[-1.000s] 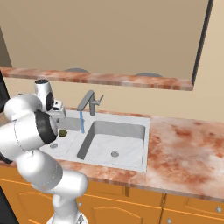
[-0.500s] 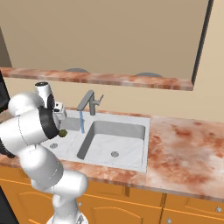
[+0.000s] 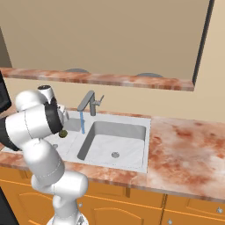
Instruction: Pick the kiwi from the sink and place it on the cutting board to airdry. Then turn off the sink faucet.
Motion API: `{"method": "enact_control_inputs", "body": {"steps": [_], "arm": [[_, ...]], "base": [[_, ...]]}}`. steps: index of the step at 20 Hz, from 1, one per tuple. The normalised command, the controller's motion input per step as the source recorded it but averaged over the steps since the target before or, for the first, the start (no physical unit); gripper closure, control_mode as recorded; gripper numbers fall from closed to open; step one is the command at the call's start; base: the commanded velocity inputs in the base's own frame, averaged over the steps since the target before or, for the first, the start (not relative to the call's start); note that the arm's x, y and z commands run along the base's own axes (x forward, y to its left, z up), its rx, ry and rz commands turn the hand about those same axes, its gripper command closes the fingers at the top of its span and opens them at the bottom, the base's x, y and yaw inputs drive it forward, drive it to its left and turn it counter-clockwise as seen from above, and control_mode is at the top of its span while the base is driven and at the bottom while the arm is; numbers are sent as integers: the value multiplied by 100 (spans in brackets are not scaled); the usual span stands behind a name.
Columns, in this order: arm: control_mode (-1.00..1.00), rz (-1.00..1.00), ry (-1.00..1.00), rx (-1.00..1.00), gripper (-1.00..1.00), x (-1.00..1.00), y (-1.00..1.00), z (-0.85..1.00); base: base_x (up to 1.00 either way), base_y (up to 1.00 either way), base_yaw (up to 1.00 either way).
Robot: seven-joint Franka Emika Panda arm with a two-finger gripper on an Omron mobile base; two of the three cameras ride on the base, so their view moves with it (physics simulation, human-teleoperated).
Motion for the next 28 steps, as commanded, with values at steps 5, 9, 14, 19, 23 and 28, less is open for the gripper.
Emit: {"method": "enact_control_inputs", "body": {"steps": [5, 9, 14, 19, 23, 28], "arm": [[-100, -5, 0, -1, -100, 21, 0, -15], [-100, -6, 0, 0, -100, 22, 0, -15], [-100, -5, 0, 0, -100, 14, 1, -9], [-100, -3, 0, 0, -100, 6, 1, -10], [-100, -2, 0, 0, -100, 0, 1, -16], [-100, -2, 0, 0, -100, 5, 1, -18]], "base": [[0, 0, 0], [0, 0, 0], [0, 0, 0], [0, 0, 0], [0, 0, 0], [0, 0, 0]]}}
